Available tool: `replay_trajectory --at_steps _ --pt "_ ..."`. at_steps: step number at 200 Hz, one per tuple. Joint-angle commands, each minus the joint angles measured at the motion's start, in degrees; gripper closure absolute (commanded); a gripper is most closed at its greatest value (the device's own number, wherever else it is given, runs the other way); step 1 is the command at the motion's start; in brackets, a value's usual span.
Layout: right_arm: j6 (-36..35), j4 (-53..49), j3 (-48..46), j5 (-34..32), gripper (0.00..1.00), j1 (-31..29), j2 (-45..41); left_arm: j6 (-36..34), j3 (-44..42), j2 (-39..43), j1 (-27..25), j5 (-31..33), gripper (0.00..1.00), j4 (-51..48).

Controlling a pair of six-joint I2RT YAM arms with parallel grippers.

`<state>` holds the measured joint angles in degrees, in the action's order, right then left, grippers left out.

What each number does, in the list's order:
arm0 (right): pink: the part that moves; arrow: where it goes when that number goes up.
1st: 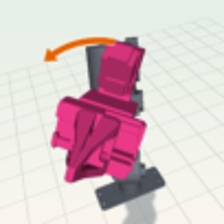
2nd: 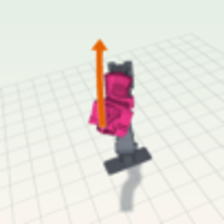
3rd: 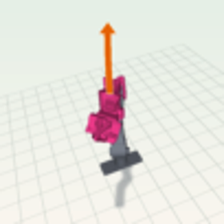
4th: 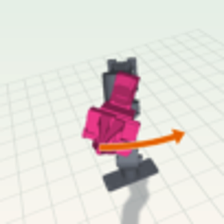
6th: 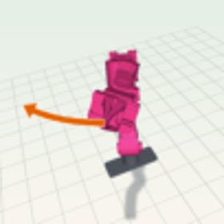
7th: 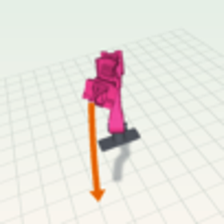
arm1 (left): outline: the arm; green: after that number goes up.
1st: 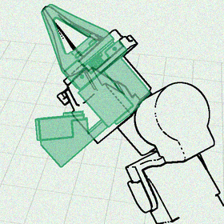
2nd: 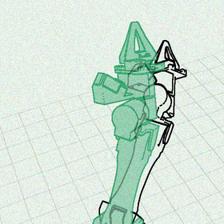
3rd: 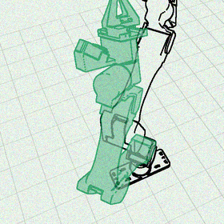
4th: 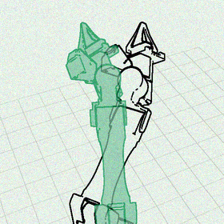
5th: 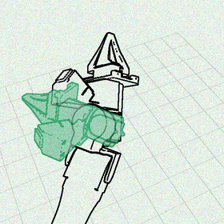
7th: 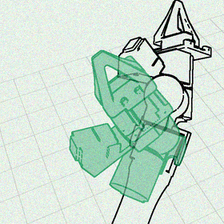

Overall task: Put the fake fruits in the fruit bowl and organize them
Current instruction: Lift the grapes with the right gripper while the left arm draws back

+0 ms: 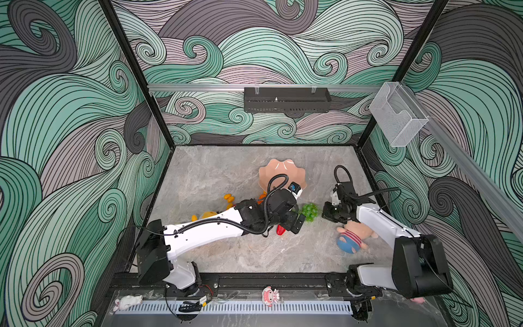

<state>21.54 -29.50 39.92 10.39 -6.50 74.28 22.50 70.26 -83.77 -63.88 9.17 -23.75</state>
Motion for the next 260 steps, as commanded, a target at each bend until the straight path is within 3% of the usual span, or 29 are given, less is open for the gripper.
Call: replay_trajectory --at_steps 1,72,117,147,188,260 --pt "0.8 -0.4 -1.1 -2.0 1.0 0.2 -4.8 2.9 -1.7 3.8 1.4 3.3 0.02 0.2" --pt "-1.2 -4.4 1.4 -1.1 1.0 -0.2 -14.7 8.4 -5.8 7.6 7.0 0.3 0.01 2.5" --pt "-2.7 -7.9 6.8 0.1 1.0 -1.9 -19.2 12.3 -6.1 8.6 14.2 -7.1 0.01 3.7" --pt "-2.8 -9.3 11.1 0.3 1.0 -4.7 -20.9 11.4 -6.8 9.8 18.6 -9.9 0.01 4.3" --pt "-2.6 -11.9 18.7 -0.4 1.0 -7.6 -20.3 9.6 -7.6 12.1 26.7 -20.3 0.01 3.1" --pt "-3.5 -14.3 33.4 0.9 1.0 -9.7 -14.0 15.3 -13.1 16.1 40.8 -35.0 0.01 11.2"
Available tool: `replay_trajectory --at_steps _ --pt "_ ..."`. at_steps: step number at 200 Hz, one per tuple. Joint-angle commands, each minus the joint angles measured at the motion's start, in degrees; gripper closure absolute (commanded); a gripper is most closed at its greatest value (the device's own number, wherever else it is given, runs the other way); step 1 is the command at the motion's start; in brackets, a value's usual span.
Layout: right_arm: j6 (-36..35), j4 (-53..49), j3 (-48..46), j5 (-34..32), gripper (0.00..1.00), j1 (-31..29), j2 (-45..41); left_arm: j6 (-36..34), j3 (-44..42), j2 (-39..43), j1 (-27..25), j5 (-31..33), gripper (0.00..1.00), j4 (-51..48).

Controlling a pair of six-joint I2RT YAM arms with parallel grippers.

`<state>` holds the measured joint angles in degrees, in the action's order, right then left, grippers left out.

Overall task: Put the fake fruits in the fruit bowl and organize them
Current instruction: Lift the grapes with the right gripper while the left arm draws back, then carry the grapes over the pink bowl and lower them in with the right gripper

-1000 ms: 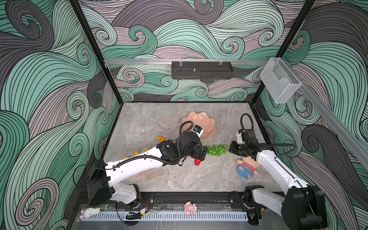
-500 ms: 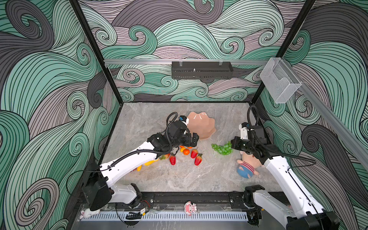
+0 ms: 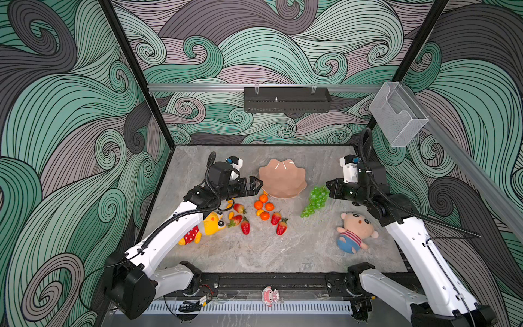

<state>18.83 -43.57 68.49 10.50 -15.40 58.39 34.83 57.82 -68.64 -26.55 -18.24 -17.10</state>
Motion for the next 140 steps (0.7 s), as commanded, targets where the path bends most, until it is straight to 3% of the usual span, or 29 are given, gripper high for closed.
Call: replay_trajectory --at_steps 1,55,140 --pt "-0.7 -0.2 5.1 0.8 1.0 -0.8 2.0 3.0 -0.7 1.0 3.6 -7.7 0.01 4.7" --pt "0.2 0.8 15.7 1.0 1.0 -4.0 10.2 5.9 -0.9 -0.7 10.7 -11.6 0.01 9.7" --pt "2.8 7.9 25.4 -1.0 1.0 -8.6 28.7 6.8 11.5 -15.4 12.9 -13.8 0.01 10.8"
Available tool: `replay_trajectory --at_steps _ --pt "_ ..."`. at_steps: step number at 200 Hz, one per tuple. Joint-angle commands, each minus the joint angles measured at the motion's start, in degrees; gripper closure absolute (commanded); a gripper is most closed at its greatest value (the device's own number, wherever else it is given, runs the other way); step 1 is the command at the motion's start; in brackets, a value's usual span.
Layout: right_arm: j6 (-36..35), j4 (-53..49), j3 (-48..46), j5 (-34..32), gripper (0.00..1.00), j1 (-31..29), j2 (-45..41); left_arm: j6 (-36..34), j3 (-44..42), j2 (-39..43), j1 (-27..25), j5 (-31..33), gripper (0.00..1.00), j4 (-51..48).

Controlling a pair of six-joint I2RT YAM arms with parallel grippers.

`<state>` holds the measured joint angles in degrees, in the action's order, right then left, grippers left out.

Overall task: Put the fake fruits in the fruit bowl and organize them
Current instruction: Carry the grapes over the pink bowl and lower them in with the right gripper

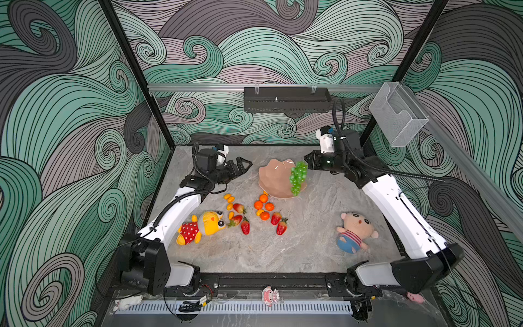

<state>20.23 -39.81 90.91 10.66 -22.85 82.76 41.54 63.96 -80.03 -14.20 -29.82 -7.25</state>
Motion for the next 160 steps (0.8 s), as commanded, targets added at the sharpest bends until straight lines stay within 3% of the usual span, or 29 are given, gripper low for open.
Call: replay_trajectory --at_steps 1,73,160 --pt "1.4 4.2 3.1 -1.1 1.0 -1.3 4.5 0.0 5.5 -4.1 0.5 -2.2 0.01 0.9" --pt "1.7 6.0 11.9 -0.9 1.0 -6.6 20.6 -3.9 5.6 -9.6 0.5 -1.0 0.01 2.1" --pt "2.1 4.7 8.5 -9.6 1.0 -5.7 24.2 -5.8 6.5 -11.1 -0.5 -1.3 0.01 0.6"
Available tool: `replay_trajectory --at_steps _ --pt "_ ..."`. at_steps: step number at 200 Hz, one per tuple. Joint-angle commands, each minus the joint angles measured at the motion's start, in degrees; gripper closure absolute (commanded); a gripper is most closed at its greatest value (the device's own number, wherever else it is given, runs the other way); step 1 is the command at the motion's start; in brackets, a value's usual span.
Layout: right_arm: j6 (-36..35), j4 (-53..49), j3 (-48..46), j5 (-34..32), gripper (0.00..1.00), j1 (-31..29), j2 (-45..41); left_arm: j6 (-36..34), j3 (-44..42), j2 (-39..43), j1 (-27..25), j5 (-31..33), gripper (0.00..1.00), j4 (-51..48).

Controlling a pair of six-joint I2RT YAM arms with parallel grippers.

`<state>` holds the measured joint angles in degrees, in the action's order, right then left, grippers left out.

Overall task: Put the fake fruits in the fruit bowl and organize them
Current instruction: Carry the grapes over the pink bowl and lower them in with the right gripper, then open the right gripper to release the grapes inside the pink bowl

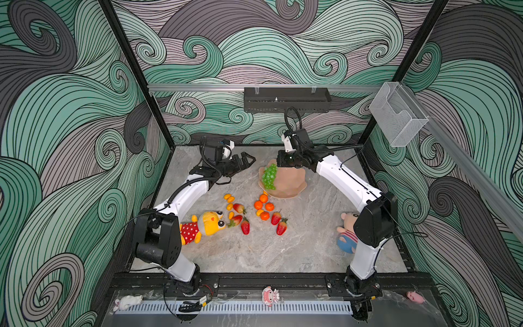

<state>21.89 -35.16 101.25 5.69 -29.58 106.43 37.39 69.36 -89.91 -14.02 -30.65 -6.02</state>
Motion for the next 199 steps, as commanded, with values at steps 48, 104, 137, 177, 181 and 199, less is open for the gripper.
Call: replay_trajectory --at_steps 48,104,137,177,181,199 --pt "0.0 -0.1 -4.3 -6.1 1.0 4.2 0.0 -4.8 3.6 -3.9 -4.8 -0.7 0.01 -3.9" --pt "-0.4 -1.9 -4.5 -5.3 1.0 7.8 1.3 -7.3 6.6 -8.2 -9.7 -1.0 0.01 -5.4" --pt "-0.6 -3.0 -5.0 -4.1 1.0 9.0 2.6 -8.1 6.7 -8.6 -11.1 0.0 0.01 -5.8" --pt "-0.7 -2.9 -4.4 -1.4 1.0 9.4 4.8 -8.4 6.6 -8.1 -11.3 1.3 0.01 -6.0" --pt "-0.6 -2.9 -4.2 -1.1 1.0 9.4 5.1 -8.5 6.6 -8.0 -11.2 1.3 0.01 -6.1" --pt "-0.4 -2.8 -3.0 -0.1 1.0 9.4 6.5 -8.6 6.6 -8.0 -11.2 1.7 0.01 -6.3"
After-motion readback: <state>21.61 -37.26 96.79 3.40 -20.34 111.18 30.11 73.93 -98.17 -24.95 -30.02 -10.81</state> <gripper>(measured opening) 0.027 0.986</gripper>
